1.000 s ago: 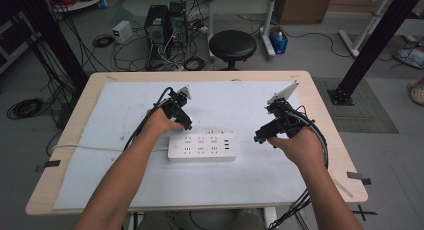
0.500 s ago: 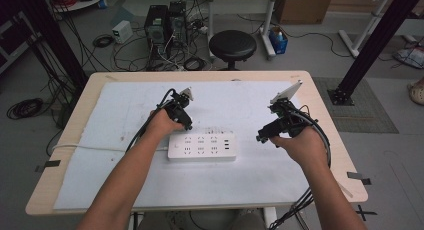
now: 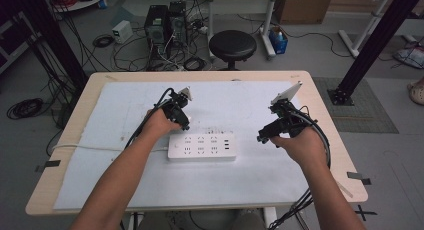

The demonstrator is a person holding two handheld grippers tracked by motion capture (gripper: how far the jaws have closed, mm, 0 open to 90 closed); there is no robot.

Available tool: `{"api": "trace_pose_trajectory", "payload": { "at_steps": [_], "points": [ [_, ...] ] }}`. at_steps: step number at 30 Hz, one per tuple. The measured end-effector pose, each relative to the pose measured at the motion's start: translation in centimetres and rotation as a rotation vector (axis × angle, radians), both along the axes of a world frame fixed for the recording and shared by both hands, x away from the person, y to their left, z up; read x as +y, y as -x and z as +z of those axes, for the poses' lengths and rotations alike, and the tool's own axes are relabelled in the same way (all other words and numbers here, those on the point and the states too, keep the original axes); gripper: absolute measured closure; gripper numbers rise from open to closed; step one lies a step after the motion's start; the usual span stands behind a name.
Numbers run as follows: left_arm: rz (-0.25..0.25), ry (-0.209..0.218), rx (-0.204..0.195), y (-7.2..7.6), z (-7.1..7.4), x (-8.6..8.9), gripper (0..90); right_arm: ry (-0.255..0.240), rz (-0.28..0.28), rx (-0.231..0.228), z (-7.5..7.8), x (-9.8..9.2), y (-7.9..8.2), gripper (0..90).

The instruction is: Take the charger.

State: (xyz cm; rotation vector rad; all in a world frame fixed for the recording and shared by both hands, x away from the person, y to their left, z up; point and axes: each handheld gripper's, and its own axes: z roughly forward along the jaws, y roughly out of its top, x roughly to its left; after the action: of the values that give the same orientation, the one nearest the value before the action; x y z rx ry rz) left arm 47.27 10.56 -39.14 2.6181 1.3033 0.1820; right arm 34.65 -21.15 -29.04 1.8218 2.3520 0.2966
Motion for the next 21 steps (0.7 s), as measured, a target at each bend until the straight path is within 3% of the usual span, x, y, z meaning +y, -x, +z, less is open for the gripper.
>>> {"api": "trace_pose_trajectory", "payload": {
  "at_steps": [5,6,7,8,11,21],
  "points": [
    [-0.008,0.016,-0.024,1.9,2.7,1.4,42.6,0.005,-0.003,0.003,-0.1,0.2,-0.2,11.1],
    [-0.008,0.016,-0.024,1.9,2.7,1.4,42.6,0.005,-0.003,0.003,-0.1,0.2,-0.2,11.1],
    [-0.015,0.019,-0.031,2.7,3.7,1.9,42.6,0.006,-0.001,0.004,-0.2,0.3,-0.3,11.1],
    [-0.015,0.019,-0.031,2.7,3.7,1.9,42.6,0.007,0.0,0.005,-0.2,0.4,-0.3,11.1],
    [-0.022,0.034,-0.056,4.4,5.4,2.9,42.6,0.004,-0.001,0.009,-0.1,0.7,-0.4,11.1],
    [-0.053,0.031,-0.086,7.8,9.3,4.5,42.6,0.001,0.008,0.014,0.0,1.5,-0.1,11.1]
  ]
}}
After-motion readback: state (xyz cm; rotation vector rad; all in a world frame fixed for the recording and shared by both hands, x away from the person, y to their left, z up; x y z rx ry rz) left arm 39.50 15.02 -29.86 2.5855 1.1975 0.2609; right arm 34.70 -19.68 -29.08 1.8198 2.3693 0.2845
